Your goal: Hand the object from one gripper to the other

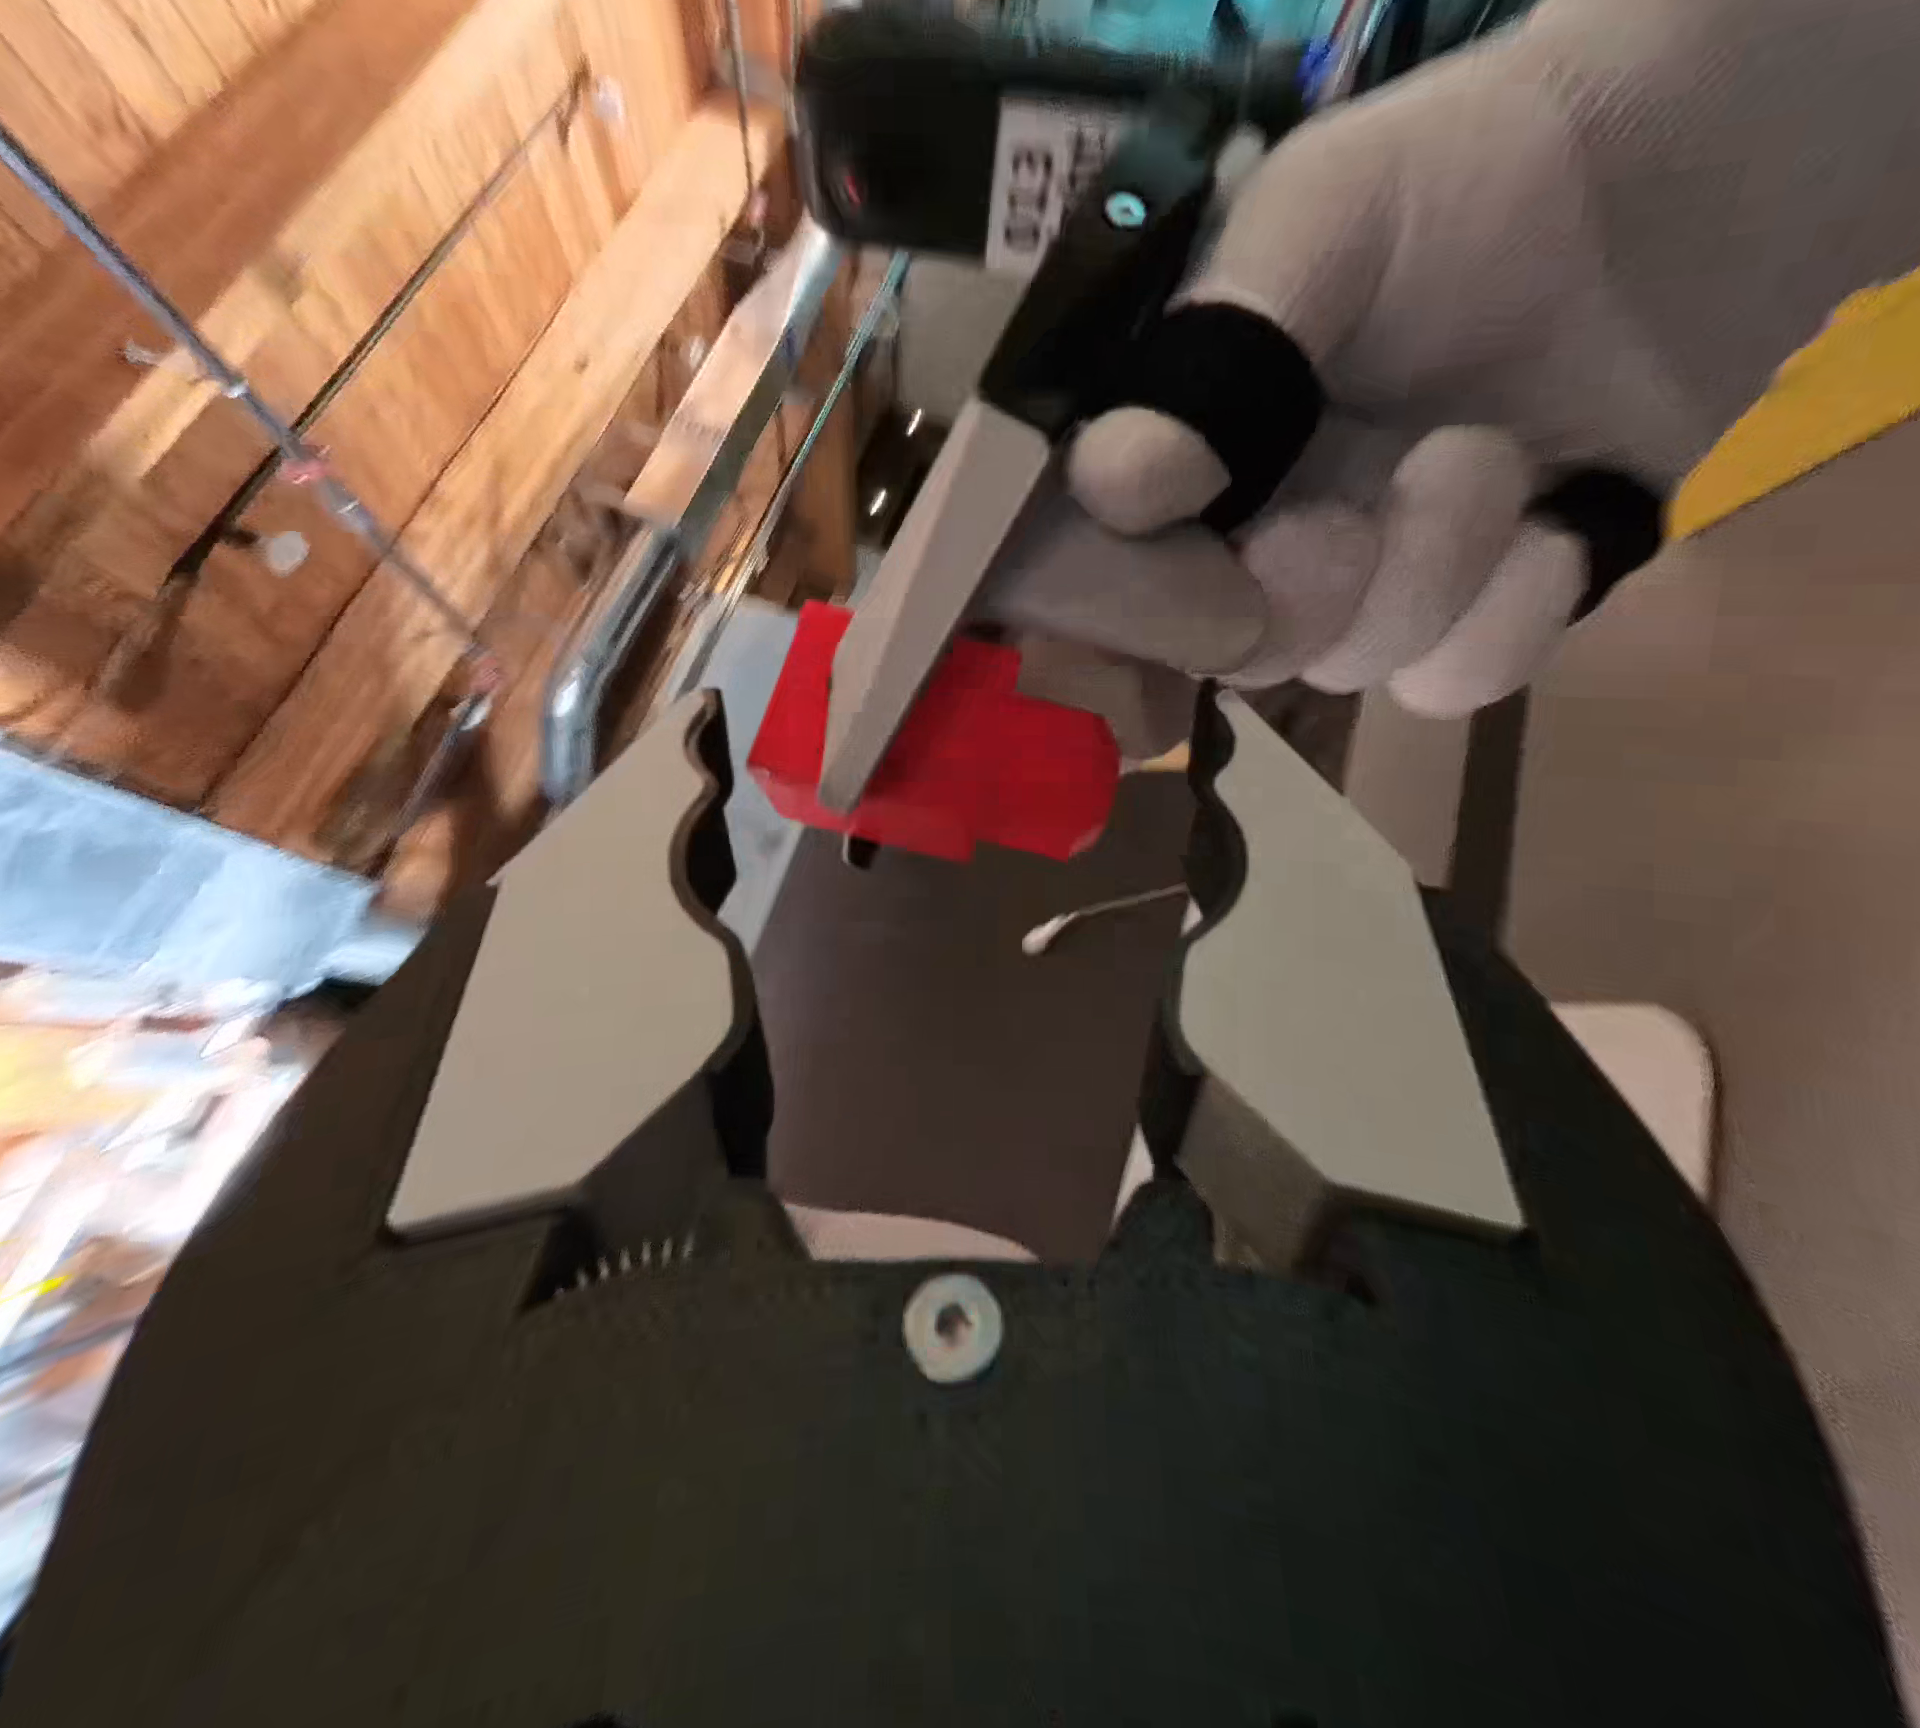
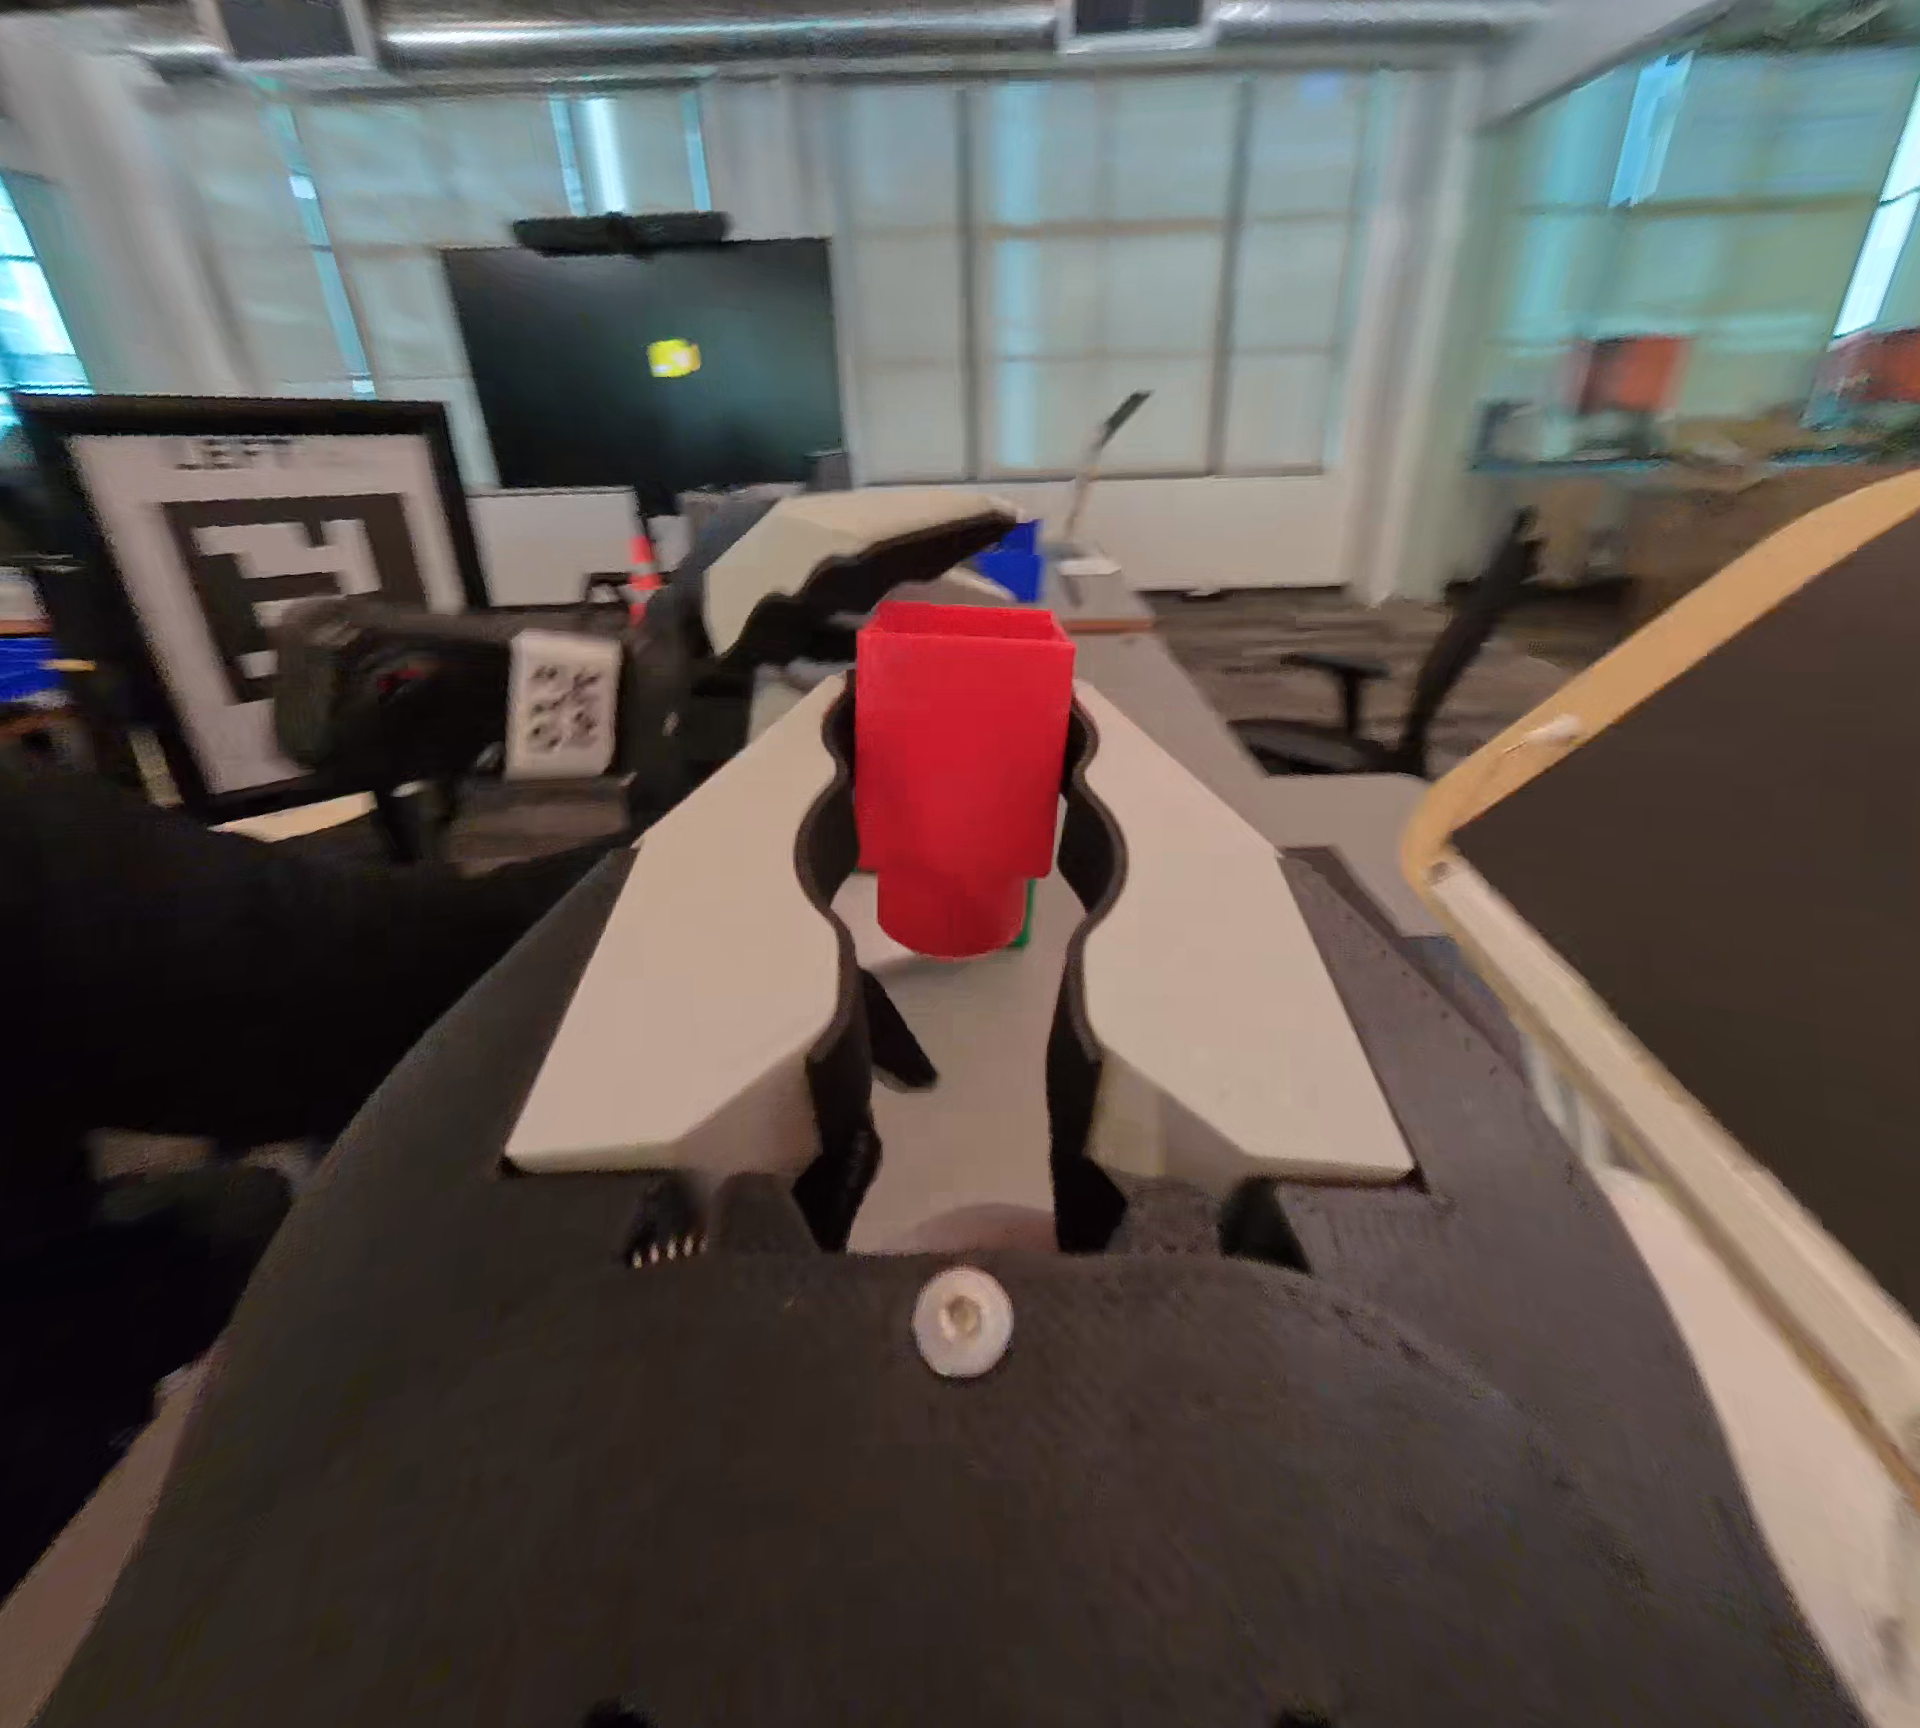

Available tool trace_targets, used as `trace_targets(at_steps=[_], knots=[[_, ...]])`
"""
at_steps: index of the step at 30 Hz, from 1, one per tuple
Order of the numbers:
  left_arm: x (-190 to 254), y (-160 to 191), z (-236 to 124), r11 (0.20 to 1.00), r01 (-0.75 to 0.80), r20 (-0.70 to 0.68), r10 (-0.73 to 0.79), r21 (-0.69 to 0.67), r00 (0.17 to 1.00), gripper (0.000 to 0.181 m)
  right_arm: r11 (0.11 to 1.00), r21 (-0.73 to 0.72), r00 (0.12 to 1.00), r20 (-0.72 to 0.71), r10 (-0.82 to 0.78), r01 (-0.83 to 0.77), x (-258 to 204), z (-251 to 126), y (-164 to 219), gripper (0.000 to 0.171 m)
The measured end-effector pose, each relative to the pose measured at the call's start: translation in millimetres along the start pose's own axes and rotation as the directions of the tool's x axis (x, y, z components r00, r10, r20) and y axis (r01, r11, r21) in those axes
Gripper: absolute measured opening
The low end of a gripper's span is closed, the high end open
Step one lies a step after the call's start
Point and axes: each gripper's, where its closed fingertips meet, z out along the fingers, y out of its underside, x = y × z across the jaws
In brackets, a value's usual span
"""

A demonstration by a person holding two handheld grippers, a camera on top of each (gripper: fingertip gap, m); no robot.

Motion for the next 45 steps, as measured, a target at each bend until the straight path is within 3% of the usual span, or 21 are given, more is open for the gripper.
trace_targets(at_steps=[2,4,12,14,15,16,22,27,33,36,38,41,45], knots=[[2,-4,-6,0.992,0.108,-0.068,-0.104,0.062,0.992,0.091,0.997,-0.052,0.992,0.112,0.053,-0.048,-9,-1,13,0.034],[2,-17,-11,0.987,0.116,-0.093,-0.106,0.111,0.99,0.091,0.994,-0.055,0.964,0.246,0.105,-0.094,-26,-2,17,0.033],[30,-53,-21,0.99,-0.067,-0.221,0.094,0.128,0.971,0.059,0.994,-0.033,0.867,0.487,0.104,-0.101,-69,-14,15,0.033],[29,-55,-22,0.988,-0.085,-0.212,0.111,0.127,0.971,0.059,0.994,-0.028,0.866,0.49,0.102,-0.101,-71,-14,13,0.034],[24,-56,-22,0.989,-0.08,-0.184,0.103,0.128,0.978,0.044,0.995,-0.032,0.87,0.482,0.103,-0.099,-70,-13,14,0.034],[22,-55,-22,0.988,-0.087,-0.173,0.108,0.126,0.979,0.042,0.994,-0.018,0.879,0.465,0.105,-0.109,-68,-10,11,0.033],[12,-48,-23,0.993,-0.074,-0.149,0.087,0.092,0.985,0.042,0.995,0.012,0.913,0.399,0.085,-0.098,-63,-3,6,0.033],[8,-51,-23,0.988,-0.122,-0.095,0.131,0.096,0.987,0.063,0.996,0.019,0.906,0.418,0.07,-0.086,-66,-5,5,0.033],[12,-52,-27,0.986,-0.146,-0.138,0.157,0.086,0.978,0.078,0.992,0.018,0.89,0.444,0.102,-0.123,-69,-5,3,0.033],[23,-43,-27,0.986,-0.161,-0.213,0.166,0.041,0.963,0.096,0.99,0.024,0.883,0.455,0.114,-0.139,-70,-6,1,0.033],[20,-40,-26,0.982,-0.19,-0.196,0.189,0.013,0.962,0.094,0.989,0.02,0.875,0.469,0.118,-0.144,-73,-6,1,0.033],[17,-39,-22,0.974,-0.227,-0.154,0.225,0.001,0.962,0.074,0.988,-0.005,0.86,0.491,0.134,-0.151,-78,-4,5,0.033],[18,-36,-21,0.977,-0.214,-0.154,0.214,0.014,0.965,0.074,0.986,-0.013,0.862,0.484,0.154,-0.168,-75,-3,6,0.034]])
